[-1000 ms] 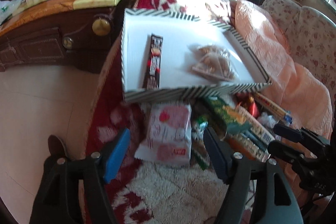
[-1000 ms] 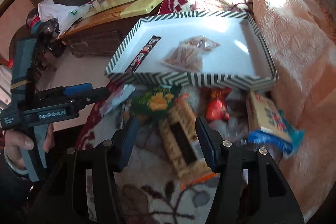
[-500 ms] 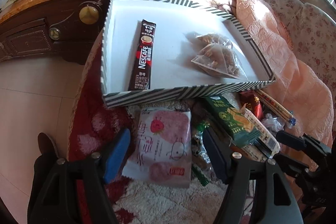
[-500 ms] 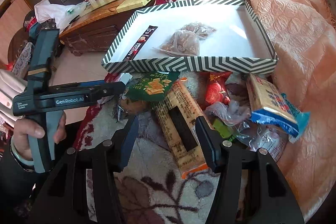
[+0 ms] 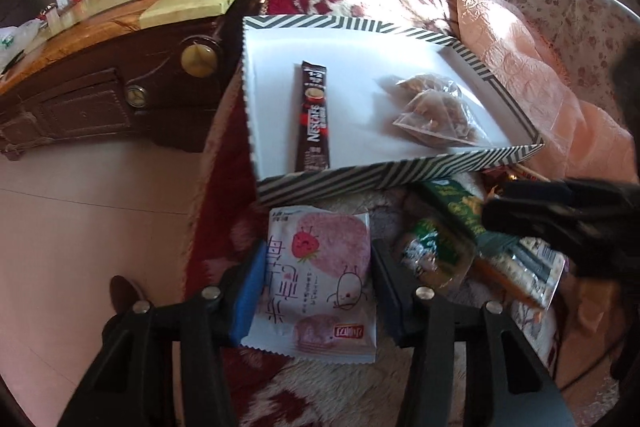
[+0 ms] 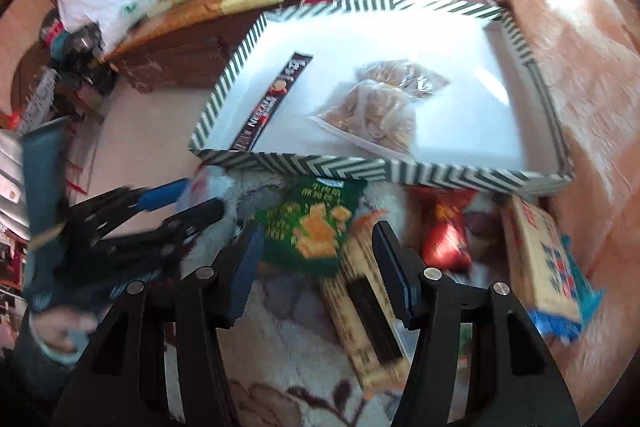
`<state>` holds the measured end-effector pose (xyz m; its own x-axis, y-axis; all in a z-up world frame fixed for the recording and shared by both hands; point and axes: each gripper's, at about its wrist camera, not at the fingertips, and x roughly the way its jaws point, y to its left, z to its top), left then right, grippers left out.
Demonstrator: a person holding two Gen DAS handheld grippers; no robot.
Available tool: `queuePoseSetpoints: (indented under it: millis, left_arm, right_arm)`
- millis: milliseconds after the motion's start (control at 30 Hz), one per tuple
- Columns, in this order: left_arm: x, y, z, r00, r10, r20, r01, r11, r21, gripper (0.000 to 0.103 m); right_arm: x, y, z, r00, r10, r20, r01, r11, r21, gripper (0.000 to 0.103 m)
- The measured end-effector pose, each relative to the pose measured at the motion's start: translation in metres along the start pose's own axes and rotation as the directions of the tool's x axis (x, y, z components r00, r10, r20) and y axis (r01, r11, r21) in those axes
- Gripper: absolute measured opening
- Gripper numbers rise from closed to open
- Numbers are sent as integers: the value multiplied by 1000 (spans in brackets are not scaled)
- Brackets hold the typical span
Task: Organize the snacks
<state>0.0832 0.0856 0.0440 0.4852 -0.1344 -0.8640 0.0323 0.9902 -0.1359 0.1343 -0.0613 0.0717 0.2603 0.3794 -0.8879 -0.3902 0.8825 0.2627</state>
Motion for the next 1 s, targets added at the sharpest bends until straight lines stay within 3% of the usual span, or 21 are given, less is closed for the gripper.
queuePoseSetpoints:
  millis: [200, 333, 433, 533, 767, 800, 833, 1000]
  left_arm:
    - [-2, 0, -4, 1000, -5, -1, 5, 1000, 11, 54]
    - [1, 0, -5, 1000, -13, -5, 13, 1000, -6, 54]
    - [3, 0, -6, 1000, -12, -11, 12, 1000, -8, 54]
    - [3, -1, -7, 1000, -7, -15, 7, 1000, -8, 54]
    - [-9, -2, -6, 1000, 0, 5, 0, 1000, -14, 54]
    - [-11, -2, -6, 1000, 0, 9, 0, 1000, -15, 54]
    - [-13, -3, -6, 1000, -2, 15, 2, 1000, -18, 54]
    - [-13, -7, -8, 1000, 4, 8, -4, 1000, -18, 54]
  right_arm:
    - [52, 3, 27, 984, -21, -178, 22, 1000, 6, 59]
    - [67, 2, 34, 972, -4, -236, 9, 1000, 22, 60]
    - [68, -5, 31, 973, 38, -227, -27, 998, 48, 60]
    - [64, -8, 24, 979, 72, -192, -66, 997, 39, 49]
    - [34, 0, 1, 993, 67, -101, -73, 996, -59, 41]
    - [25, 2, -1, 995, 70, -77, -75, 995, -70, 22]
    - [19, 3, -4, 995, 76, -64, -80, 994, -73, 19]
    - [8, -2, -17, 995, 85, -57, -89, 994, -67, 19]
